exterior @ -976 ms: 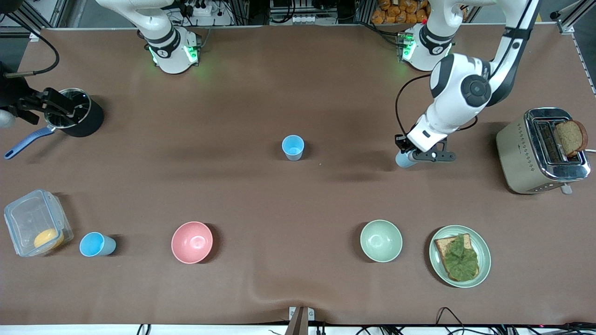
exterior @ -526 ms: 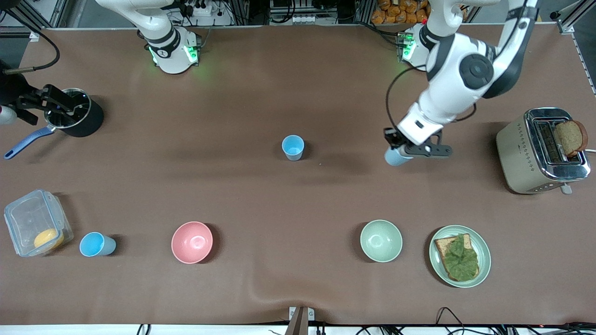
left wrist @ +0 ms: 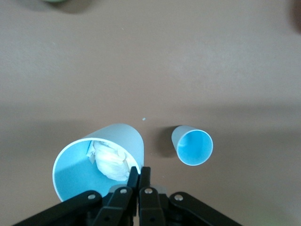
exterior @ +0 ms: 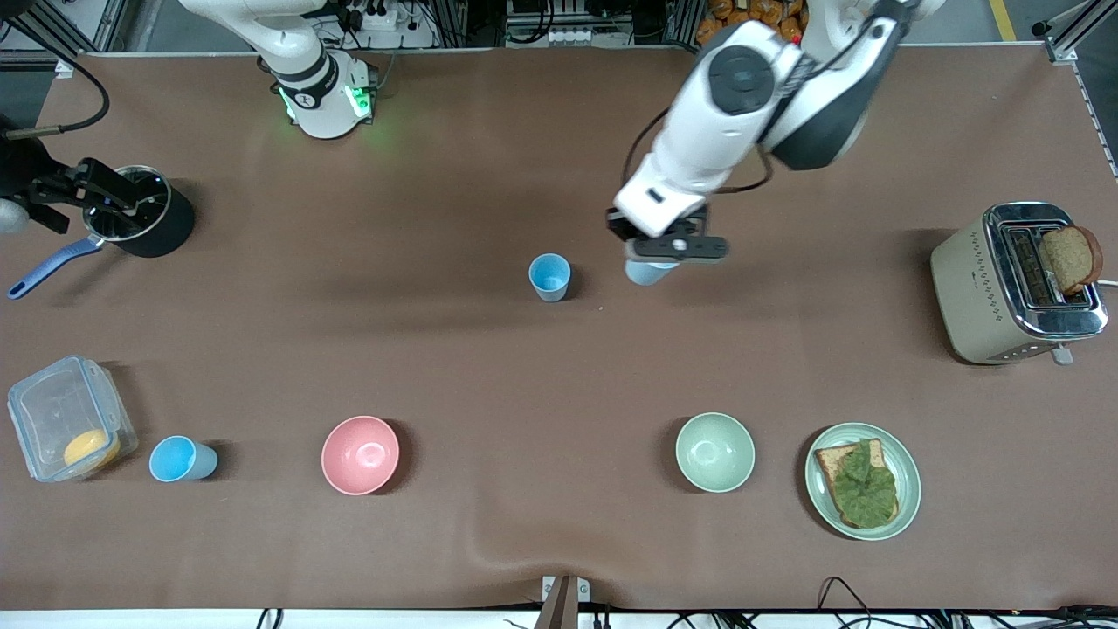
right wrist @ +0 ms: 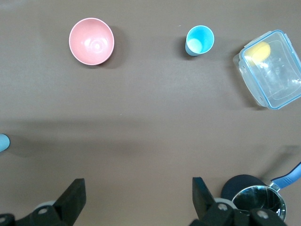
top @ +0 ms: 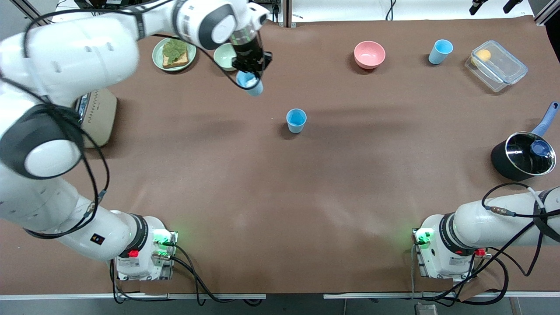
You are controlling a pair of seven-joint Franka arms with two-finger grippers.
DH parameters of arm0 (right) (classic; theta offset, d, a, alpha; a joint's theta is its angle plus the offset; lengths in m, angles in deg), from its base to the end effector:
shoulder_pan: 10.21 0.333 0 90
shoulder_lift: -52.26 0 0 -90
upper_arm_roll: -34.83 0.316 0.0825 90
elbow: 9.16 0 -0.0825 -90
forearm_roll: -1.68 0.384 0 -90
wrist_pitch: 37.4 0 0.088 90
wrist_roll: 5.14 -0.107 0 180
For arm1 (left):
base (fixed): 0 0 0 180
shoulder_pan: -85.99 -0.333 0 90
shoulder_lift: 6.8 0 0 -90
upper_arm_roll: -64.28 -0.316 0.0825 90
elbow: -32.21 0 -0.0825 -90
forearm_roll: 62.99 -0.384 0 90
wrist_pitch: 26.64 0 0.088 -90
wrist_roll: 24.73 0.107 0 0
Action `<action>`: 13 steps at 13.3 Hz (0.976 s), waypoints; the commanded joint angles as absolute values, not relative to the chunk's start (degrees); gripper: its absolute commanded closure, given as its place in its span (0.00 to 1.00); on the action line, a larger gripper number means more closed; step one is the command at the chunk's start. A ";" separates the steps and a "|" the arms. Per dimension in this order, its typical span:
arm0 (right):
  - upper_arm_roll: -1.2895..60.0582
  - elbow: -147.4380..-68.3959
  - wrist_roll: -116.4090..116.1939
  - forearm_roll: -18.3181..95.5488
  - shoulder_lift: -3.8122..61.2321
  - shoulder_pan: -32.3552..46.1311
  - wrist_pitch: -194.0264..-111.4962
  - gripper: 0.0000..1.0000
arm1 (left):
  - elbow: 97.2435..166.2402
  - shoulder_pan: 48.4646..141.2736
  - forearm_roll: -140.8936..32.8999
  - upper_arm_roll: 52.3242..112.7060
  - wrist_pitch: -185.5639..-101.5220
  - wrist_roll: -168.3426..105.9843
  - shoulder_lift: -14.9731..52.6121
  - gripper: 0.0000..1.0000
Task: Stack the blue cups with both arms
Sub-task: 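Lift the tissue cup with the left gripper and carry it above the placed cup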
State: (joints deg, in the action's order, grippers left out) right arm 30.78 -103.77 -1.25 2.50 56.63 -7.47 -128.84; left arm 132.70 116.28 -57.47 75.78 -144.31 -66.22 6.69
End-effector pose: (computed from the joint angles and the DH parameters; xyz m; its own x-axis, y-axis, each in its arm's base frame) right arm 0.5327 -0.0122 0.6300 0.9988 0.0447 0.0220 0.0451 -0.9988 -0.0182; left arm 0.4739 -0.4191 0.4425 0.9984 0.0407 -0.0404 0.0461 -0.9886 0.1435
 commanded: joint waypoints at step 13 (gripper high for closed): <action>30.53 -103.82 -0.83 2.47 56.66 -7.66 -128.64 0.00 | 110.08 140.22 -55.52 61.11 -140.63 -84.14 28.17 1.00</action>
State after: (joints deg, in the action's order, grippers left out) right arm 30.56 -103.80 -1.25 2.53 56.46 -7.50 -128.79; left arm 112.22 139.26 -56.83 62.29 -139.63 -82.95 26.24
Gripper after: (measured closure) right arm 0.000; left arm 0.978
